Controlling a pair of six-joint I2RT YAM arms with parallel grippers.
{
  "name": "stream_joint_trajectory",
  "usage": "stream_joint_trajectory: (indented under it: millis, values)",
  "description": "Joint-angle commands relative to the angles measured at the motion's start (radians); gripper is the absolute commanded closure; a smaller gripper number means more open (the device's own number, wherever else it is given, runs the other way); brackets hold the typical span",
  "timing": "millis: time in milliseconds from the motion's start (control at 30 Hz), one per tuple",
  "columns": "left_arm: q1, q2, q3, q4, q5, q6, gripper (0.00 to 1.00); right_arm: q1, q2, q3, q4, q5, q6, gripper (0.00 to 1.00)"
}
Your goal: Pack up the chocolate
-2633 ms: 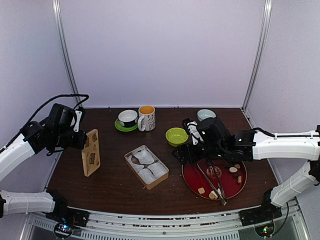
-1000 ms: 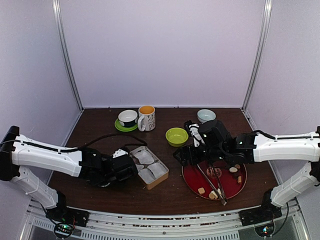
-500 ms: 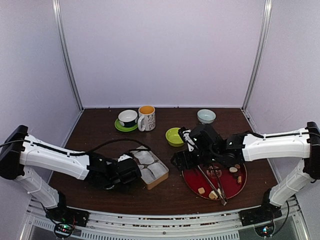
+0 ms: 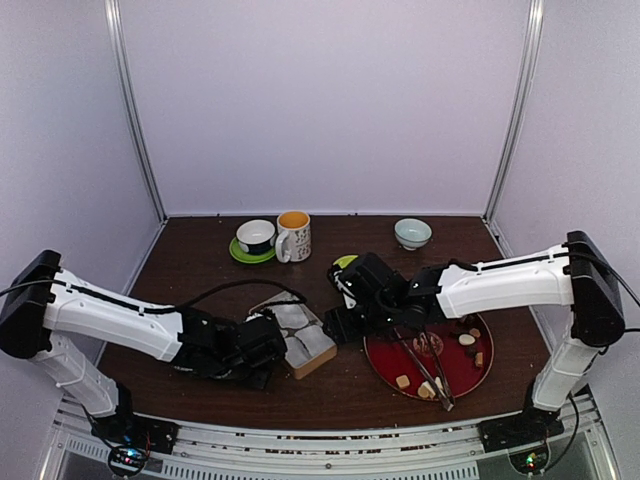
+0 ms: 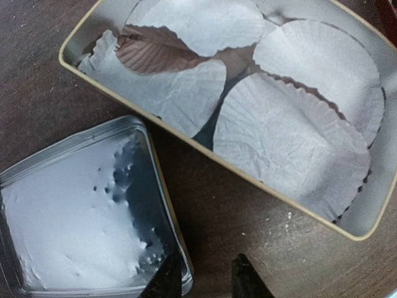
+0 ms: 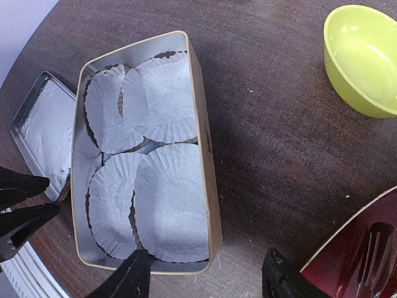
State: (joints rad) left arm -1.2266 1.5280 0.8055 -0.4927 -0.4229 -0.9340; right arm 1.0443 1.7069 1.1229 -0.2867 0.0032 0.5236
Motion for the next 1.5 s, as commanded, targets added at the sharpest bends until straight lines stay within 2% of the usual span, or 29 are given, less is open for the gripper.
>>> stream_joint_trajectory:
  millis: [0,267,500,600,800,900,1133,1333,1467]
  values:
    - [0.015,-0.113,-0.038,0.061,0.005,-0.006,0.7,0.018,0.054,0.062,-0.038,0.044,0.001,0.42]
    - [0.179,-0.271,-0.184,0.206,0.136,0.011,0.7,0.023,0.164,0.164,-0.099,0.123,0.051,0.61]
    - [0.263,-0.344,-0.215,0.214,0.18,0.052,0.68,0.025,0.23,0.209,-0.098,0.132,0.073,0.69]
    - [0.322,-0.362,-0.265,0.257,0.246,0.053,0.68,0.025,0.251,0.22,-0.097,0.129,0.073,0.7]
    - [0.387,-0.374,-0.281,0.267,0.271,0.06,0.67,0.025,0.255,0.23,-0.129,0.17,0.11,0.89]
    - [0.407,-0.362,-0.268,0.278,0.284,0.074,0.67,0.026,0.208,0.183,-0.119,0.195,0.153,0.99]
    - [0.412,-0.28,-0.173,0.246,0.28,0.128,0.67,0.046,0.068,0.024,-0.045,0.216,0.26,1.0]
    - [0.412,-0.227,-0.114,0.263,0.323,0.167,0.66,0.083,0.033,0.004,-0.166,0.336,0.336,1.0]
    - [0.411,-0.176,-0.079,0.28,0.373,0.2,0.65,0.093,0.042,-0.008,-0.172,0.329,0.352,0.91]
